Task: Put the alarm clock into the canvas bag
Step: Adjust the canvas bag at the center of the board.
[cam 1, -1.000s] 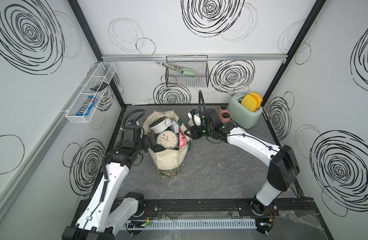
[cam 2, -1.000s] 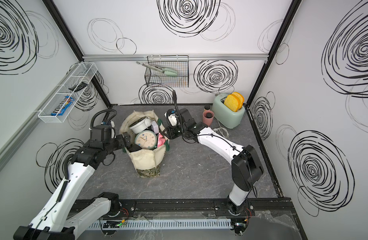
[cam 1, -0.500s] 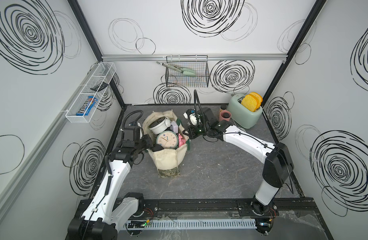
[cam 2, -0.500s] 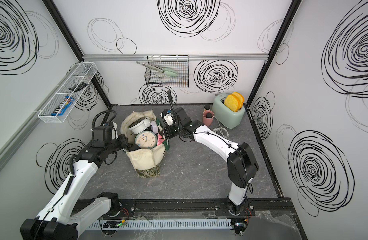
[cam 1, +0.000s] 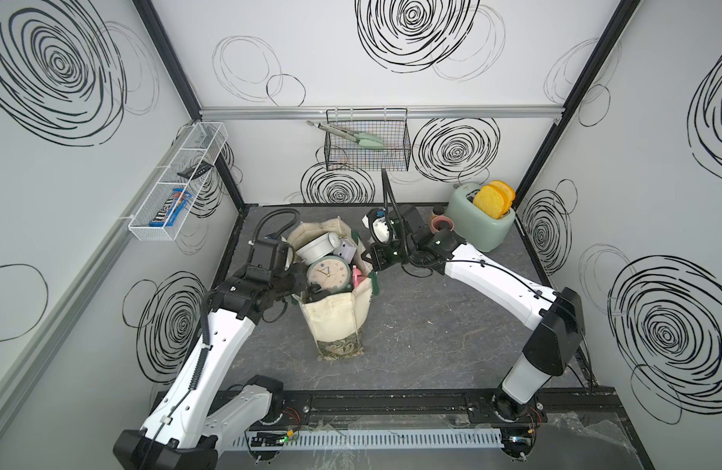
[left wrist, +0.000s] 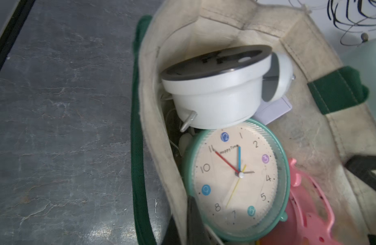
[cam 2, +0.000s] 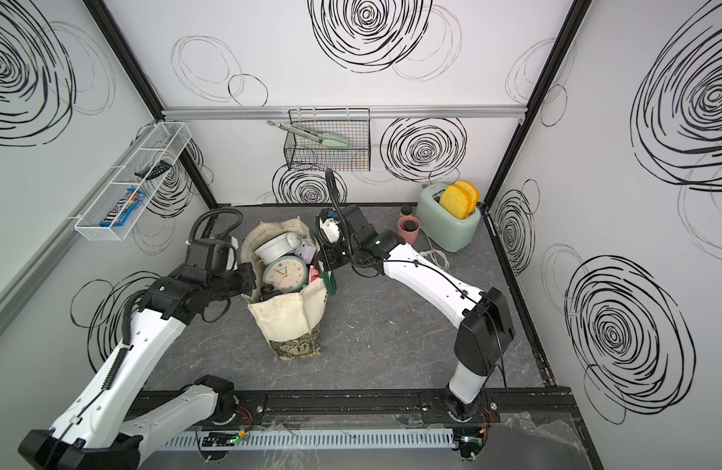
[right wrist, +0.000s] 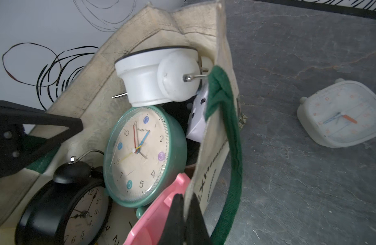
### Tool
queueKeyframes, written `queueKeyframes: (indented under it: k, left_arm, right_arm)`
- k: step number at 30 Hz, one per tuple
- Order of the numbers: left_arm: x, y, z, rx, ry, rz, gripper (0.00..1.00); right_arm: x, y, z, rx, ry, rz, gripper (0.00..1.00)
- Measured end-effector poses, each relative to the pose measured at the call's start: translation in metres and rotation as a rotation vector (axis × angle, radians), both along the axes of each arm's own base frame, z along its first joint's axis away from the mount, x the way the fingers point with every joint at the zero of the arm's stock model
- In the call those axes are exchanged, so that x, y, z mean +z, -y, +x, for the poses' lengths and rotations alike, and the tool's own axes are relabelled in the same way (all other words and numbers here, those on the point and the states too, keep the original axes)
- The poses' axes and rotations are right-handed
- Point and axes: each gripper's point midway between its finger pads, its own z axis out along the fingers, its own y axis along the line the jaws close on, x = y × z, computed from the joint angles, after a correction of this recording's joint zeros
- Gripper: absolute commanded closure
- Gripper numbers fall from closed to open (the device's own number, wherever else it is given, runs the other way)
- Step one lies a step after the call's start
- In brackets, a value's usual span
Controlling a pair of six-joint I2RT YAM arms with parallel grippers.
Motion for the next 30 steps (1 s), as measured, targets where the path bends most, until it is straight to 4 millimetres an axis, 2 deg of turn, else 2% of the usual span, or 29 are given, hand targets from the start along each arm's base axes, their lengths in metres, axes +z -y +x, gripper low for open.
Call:
queueKeyframes:
  k: [2,5,10,13,15,17,19,21,22,23,25,26,30]
  left_arm:
    - [0.001,-0.01,-0.002,0.035,0.012,-0.009,1.0]
    - [-0.003,-0.009,-0.001,0.027,0.018,-0.033,1.0]
    - [-0.027,-0.007,-0.001,0.022,0.004,-0.043,1.0]
    - [-0.033,-0.008,-0.001,0.025,0.037,-0.049,0.98]
    - [-0.033,-0.008,-0.002,0.027,0.056,-0.054,0.85]
    - [-0.03,-0.008,0.0,0.032,0.073,-0.06,0.77]
    - [-0.023,-0.01,0.004,0.039,0.11,-0.065,0.65]
    - [-0.016,-0.01,0.007,0.042,0.139,-0.069,0.5]
    - [-0.014,-0.01,0.008,0.042,0.149,-0.071,0.45]
    - [-0.012,-0.01,0.009,0.04,0.157,-0.071,0.37]
    - [-0.008,-0.011,0.011,0.04,0.167,-0.069,0.22]
    - [-0.005,-0.011,0.012,0.041,0.173,-0.07,0.06]
    - [0.018,-0.012,0.017,0.041,0.223,-0.066,0.04]
  right_arm:
    - [-0.009,0.004,-0.001,-0.007,-0.01,-0.004,1.0]
    - [-0.015,0.002,-0.002,-0.005,-0.011,0.007,1.0]
    - [-0.015,-0.002,-0.011,-0.002,0.0,0.048,1.0]
    - [-0.019,-0.002,-0.021,-0.004,0.013,0.072,0.98]
    - [-0.02,-0.001,-0.021,-0.013,0.017,0.087,0.88]
    - [-0.018,-0.001,-0.019,-0.019,0.026,0.101,0.76]
    - [-0.007,-0.001,-0.013,-0.025,0.061,0.13,0.59]
    - [0.006,0.001,-0.01,-0.03,0.096,0.154,0.47]
    - [0.012,0.002,-0.008,-0.035,0.111,0.161,0.36]
    - [0.017,0.003,-0.007,-0.036,0.125,0.166,0.24]
    - [0.029,0.006,-0.001,-0.051,0.16,0.17,0.08]
    - [0.035,0.008,0.002,-0.06,0.18,0.168,0.01]
    - [0.055,0.028,0.024,-0.142,0.236,0.166,0.03]
